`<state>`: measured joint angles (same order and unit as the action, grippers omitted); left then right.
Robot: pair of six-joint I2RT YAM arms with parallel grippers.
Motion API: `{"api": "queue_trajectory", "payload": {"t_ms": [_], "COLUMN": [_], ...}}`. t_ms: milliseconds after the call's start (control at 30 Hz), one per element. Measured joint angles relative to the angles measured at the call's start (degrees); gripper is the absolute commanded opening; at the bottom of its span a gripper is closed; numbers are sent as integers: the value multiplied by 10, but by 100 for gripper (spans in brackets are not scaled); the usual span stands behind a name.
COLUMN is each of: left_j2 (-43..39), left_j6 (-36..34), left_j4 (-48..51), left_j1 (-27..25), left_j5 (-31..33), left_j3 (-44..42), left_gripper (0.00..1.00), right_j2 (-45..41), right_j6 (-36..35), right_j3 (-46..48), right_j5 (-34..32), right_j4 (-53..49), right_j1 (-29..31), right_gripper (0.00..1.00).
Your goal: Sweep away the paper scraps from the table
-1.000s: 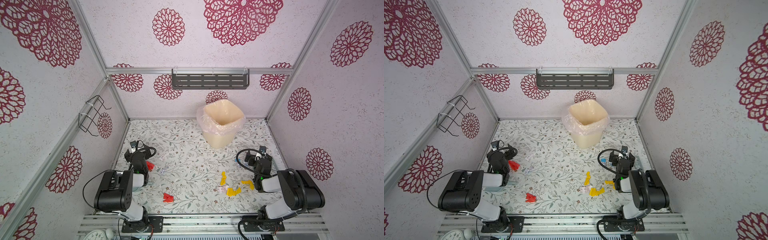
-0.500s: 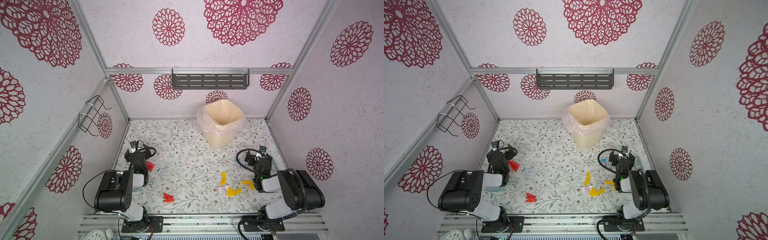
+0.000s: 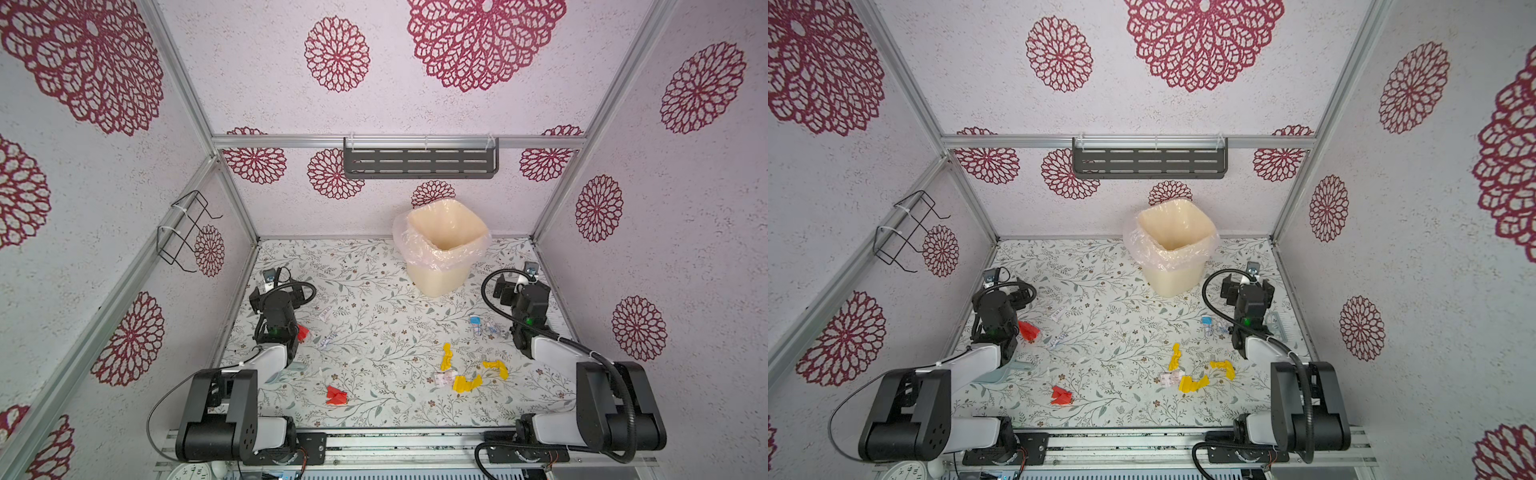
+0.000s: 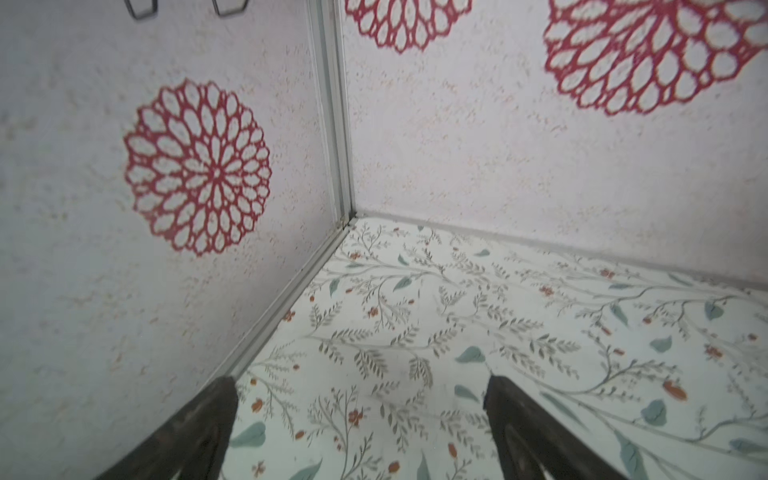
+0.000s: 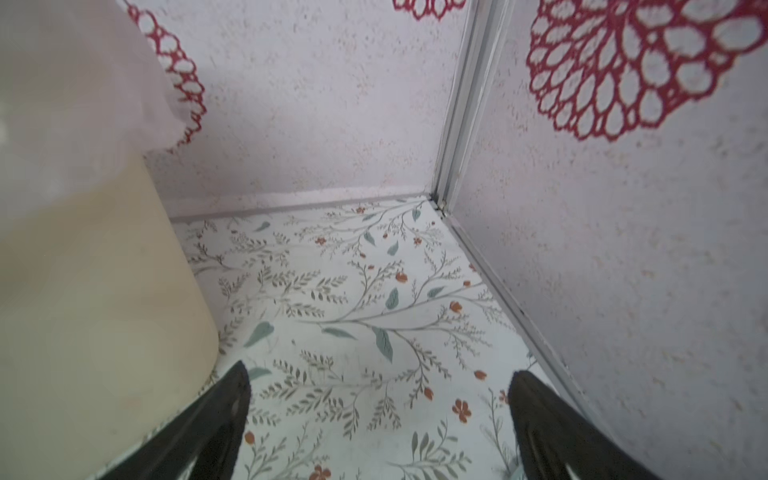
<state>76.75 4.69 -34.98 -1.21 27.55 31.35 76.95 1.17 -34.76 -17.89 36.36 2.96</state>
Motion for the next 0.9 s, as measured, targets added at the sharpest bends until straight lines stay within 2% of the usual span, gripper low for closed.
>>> {"api": "queue_trajectory", "payload": {"t_ms": [233,433,733,900], "left_j2": [-37,-37,-28,-27], "left_j6": [48,105,140,141], "left_j4": [231,355,417,436], "left_j1": [-3,-11,-43,-55], "left_j5": [-26,-89,-160,-177], "left_j3": [161,202,233,234], "left_gripper": [97,97,97,97], "right_j2": [-2,46,238,332], "right_j6": [45,85,108,110], "right_j3": [-201,-373,-620,-729], "right_j5": [18,78,218,278], "right_j4": [-205,-320,-466,-543], "right_j1": [0,0,0,0], "right_gripper": [99,99,97,92]}}
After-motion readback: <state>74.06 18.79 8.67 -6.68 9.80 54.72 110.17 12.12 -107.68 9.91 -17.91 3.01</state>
